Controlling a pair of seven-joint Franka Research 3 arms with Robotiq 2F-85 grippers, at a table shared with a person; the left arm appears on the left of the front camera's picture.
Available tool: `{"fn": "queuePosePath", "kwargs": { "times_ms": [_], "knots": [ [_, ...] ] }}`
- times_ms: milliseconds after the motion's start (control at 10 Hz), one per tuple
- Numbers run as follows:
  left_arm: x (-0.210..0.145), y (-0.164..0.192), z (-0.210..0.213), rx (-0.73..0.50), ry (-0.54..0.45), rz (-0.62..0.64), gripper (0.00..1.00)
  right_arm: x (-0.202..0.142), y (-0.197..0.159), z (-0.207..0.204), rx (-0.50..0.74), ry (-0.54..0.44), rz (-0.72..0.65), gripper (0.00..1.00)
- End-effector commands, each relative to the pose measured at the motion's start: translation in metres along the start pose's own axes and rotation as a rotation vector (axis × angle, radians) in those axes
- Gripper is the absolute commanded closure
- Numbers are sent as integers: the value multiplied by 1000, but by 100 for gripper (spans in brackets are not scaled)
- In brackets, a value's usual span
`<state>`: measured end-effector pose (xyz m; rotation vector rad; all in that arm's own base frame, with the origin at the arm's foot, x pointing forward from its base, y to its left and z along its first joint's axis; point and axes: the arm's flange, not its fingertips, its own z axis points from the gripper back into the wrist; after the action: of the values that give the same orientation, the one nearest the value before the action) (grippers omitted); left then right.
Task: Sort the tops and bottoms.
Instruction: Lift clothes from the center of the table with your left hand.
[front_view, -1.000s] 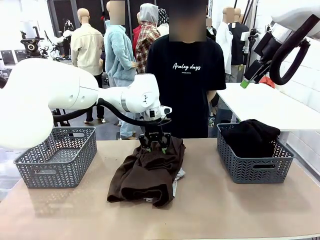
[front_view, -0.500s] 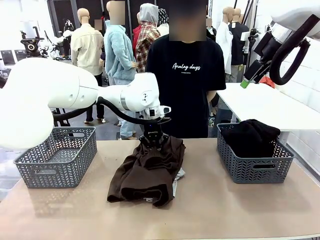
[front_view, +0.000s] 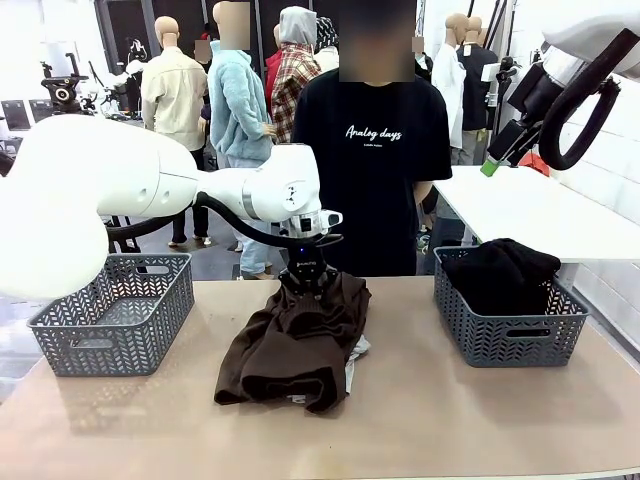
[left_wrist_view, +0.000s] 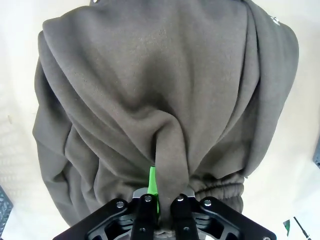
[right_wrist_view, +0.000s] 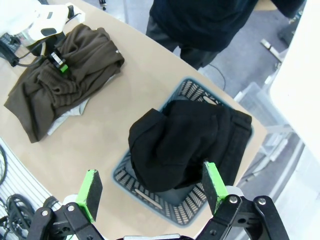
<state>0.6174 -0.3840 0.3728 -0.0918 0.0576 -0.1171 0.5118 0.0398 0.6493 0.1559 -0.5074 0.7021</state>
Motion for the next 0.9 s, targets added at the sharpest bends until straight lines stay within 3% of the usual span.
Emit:
{"fn": "queuePosePath", "kwargs": {
  "times_ms": [0,100,300,600,700,800],
  "knots": [
    [-21,17,25,-55,-59,63,100,2,-1,0,-5,5,9,0],
    [-33,18,78,-43,-190,92,100,2,-1,0,-5,5,9,0],
    [-67,5,171,111,-386,126,100,2,-1,0,-5,5,9,0],
    [-117,-20,248,151,-610,54,100,2,-1,0,-5,5,9,0],
    [-126,-28,269,152,-670,6,100,2,-1,0,-5,5,9,0],
    [-107,-13,260,99,-545,55,100,2,-1,0,-5,5,9,0]
  ]
}}
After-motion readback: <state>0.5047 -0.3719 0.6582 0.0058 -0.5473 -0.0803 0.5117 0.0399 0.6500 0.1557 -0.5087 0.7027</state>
